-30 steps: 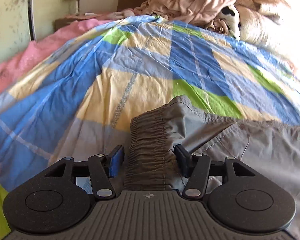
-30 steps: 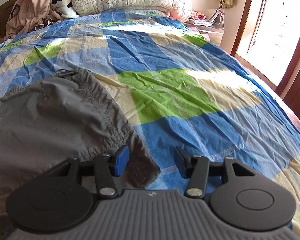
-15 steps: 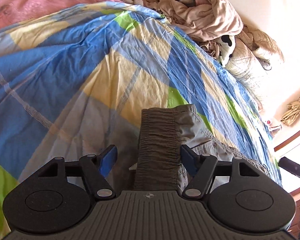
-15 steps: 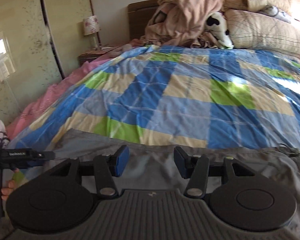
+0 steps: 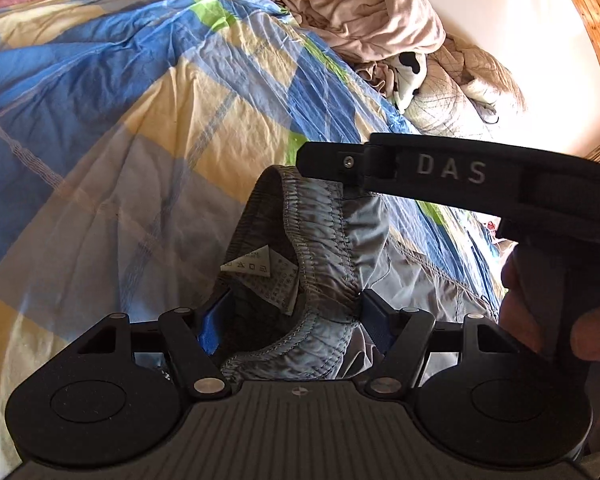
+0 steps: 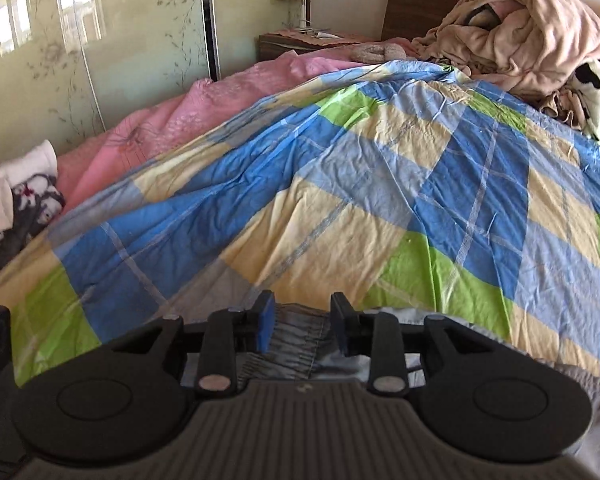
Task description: Fold clothes
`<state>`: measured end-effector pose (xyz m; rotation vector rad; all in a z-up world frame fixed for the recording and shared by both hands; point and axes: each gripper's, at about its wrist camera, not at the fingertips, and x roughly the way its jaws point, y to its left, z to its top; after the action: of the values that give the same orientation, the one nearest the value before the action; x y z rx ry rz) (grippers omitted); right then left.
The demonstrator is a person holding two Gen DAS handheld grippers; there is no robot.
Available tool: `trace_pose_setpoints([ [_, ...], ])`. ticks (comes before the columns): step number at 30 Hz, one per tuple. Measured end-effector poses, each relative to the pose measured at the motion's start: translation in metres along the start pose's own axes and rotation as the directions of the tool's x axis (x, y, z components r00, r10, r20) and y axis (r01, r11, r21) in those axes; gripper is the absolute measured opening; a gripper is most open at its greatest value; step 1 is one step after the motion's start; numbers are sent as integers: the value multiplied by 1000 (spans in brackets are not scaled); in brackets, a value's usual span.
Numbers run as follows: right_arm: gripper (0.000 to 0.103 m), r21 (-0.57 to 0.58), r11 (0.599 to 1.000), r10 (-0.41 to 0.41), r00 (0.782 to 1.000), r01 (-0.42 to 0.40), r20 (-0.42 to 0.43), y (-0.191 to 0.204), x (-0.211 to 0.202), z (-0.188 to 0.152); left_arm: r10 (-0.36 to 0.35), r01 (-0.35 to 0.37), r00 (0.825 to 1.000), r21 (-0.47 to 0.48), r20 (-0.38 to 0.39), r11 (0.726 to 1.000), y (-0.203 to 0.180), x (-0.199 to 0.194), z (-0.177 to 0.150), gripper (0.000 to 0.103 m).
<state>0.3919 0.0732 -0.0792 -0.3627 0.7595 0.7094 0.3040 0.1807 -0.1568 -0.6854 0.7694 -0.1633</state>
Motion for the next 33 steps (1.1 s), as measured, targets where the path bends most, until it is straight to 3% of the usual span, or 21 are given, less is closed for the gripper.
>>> trace_pose_setpoints([
  [4, 49, -120, 992, -48, 999, 45, -24, 11, 1, -4, -7, 7, 1000, 17, -12, 1000, -5, 3, -6, 73],
  [10, 48, -362, 919, -205, 974, 158, -95, 31, 17, -17, 4, -2, 1000, 70, -24, 998, -14, 3, -11, 74],
  [12, 41, -370, 913, -217, 972, 171, -87, 28, 14, -20, -8, 10, 1000, 68, -29, 998, -13, -1, -10, 75],
  [14, 22, -370, 909, -236, 969, 195, -69, 22, 9, -20, -26, 27, 999, 71, -23, 997, -12, -8, -9, 76],
  [16, 18, -357, 910, -245, 968, 209, -57, 18, 5, -18, -51, 50, 999, 62, 1, 997, -6, -19, -9, 76],
  [20, 16, -297, 927, -228, 973, 229, 39, 15, -3, -9, -53, 53, 999, 18, 13, 998, 13, -32, -14, 76],
  [22, 16, -305, 930, -186, 979, 204, 88, 23, -4, -6, -31, 30, 999, 16, 18, 999, 19, -38, -18, 80],
  [25, 16, -344, 913, -184, 975, 217, 126, 34, 14, -1, 14, -14, 1000, 15, -3, 1000, 31, -46, -28, 78],
  [33, 16, -339, 915, -208, 975, 221, 76, 47, 88, -4, 8, -5, 999, 52, -43, 999, 35, -71, -50, 76],
])
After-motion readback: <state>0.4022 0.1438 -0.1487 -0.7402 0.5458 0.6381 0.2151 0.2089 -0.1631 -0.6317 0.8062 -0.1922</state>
